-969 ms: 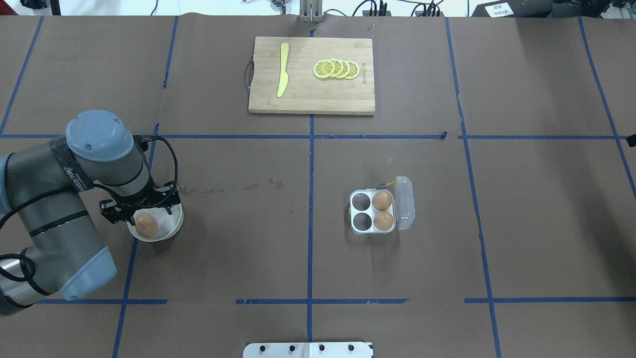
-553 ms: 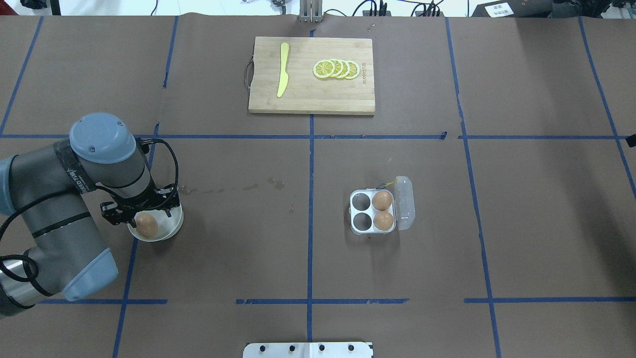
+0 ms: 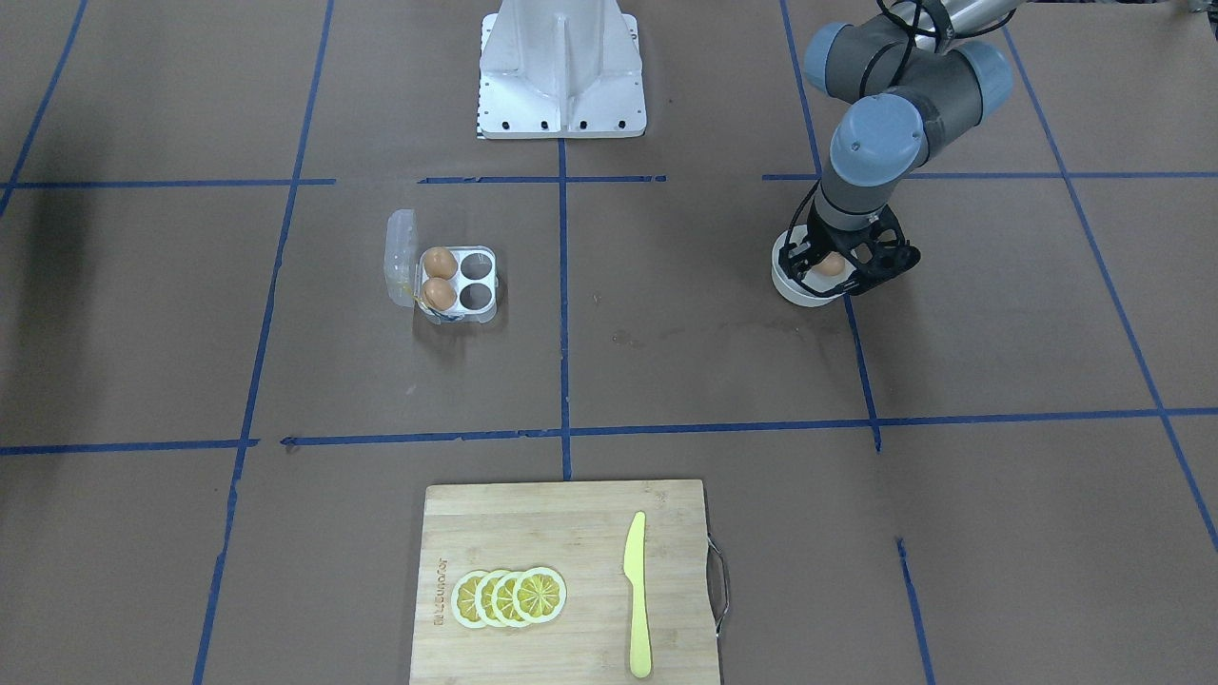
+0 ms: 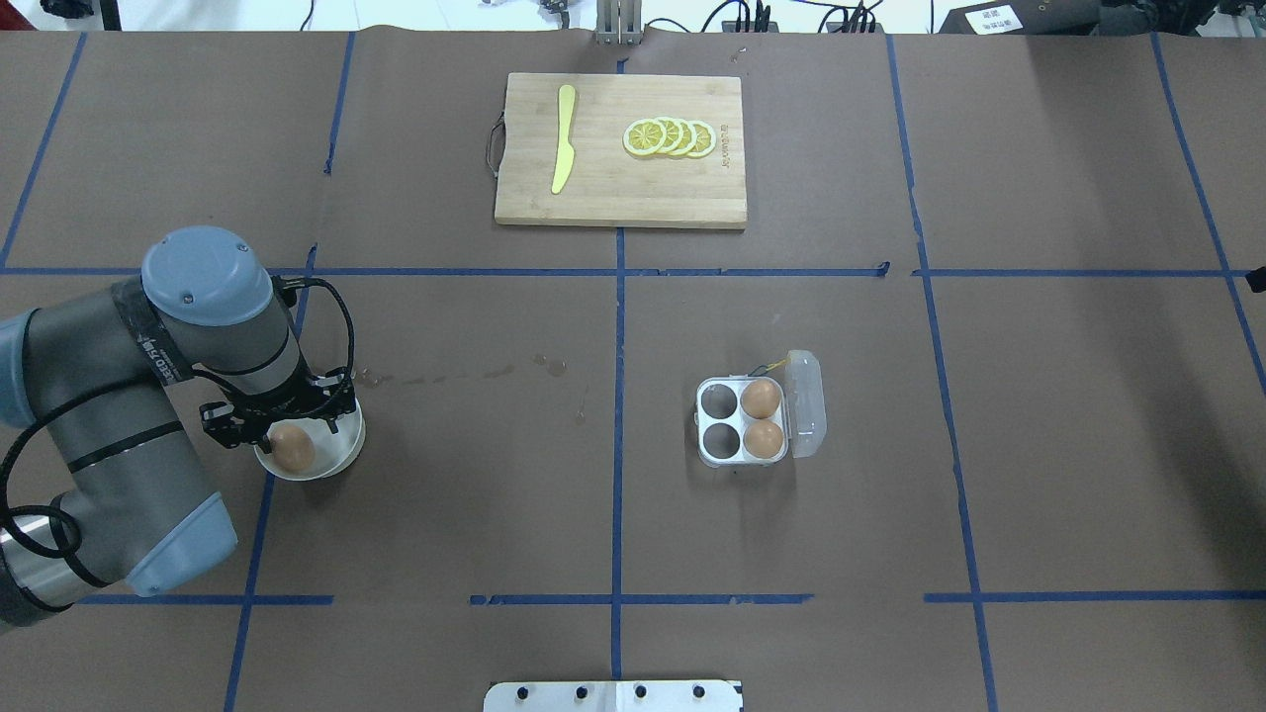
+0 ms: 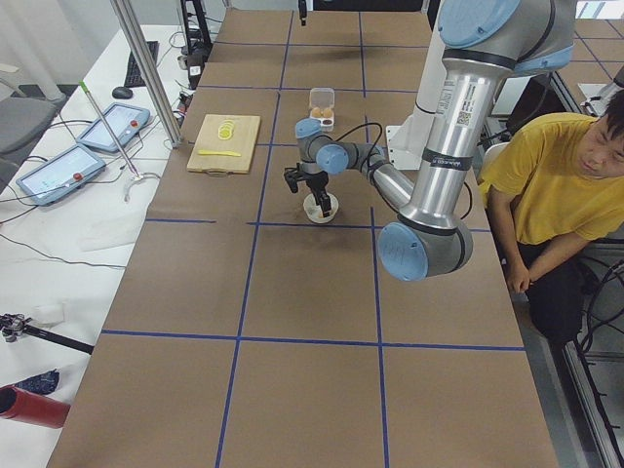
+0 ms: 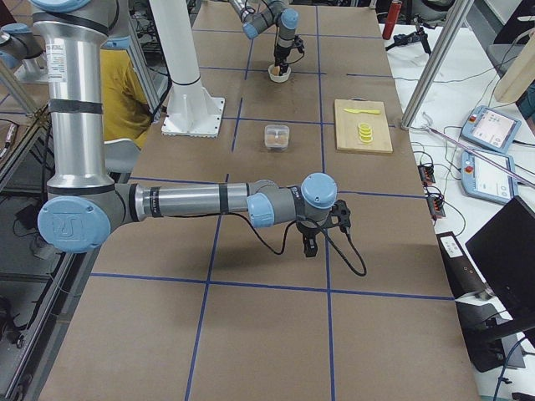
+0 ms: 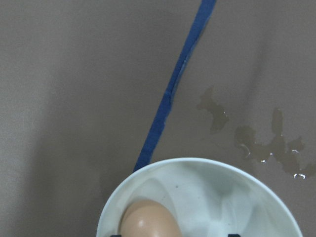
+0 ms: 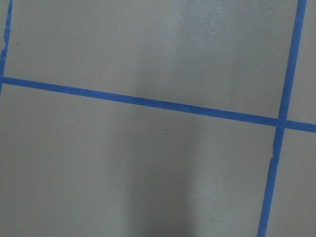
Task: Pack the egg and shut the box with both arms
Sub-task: 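Lower the left gripper into the bowl and close it on the egg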
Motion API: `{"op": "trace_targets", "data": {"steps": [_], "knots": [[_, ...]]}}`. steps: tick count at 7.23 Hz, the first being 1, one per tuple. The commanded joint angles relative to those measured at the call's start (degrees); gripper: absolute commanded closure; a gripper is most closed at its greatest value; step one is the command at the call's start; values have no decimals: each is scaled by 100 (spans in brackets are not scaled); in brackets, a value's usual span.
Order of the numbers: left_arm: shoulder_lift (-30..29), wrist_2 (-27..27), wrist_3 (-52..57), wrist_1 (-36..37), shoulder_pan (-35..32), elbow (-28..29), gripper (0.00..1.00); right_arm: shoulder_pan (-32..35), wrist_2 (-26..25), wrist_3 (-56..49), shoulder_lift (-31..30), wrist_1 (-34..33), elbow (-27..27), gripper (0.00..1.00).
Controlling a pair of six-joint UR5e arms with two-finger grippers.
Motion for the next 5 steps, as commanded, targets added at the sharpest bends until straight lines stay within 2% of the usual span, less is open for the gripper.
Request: {"op": "trace_targets", "data": {"steps": [1,3,4,5], "knots": [[-4,0,0,-1,0,26,25,-2,0,0,9,0,1,0],[-12,0,0,-1,18,61,32,-2,-9,0,17,0,1,0],[-12,0,0,8,18,61,52,-2,-9,0,17,0,1,0],[-12,0,0,8,18,61,81,-2,-9,0,17,0,1,0]]}}
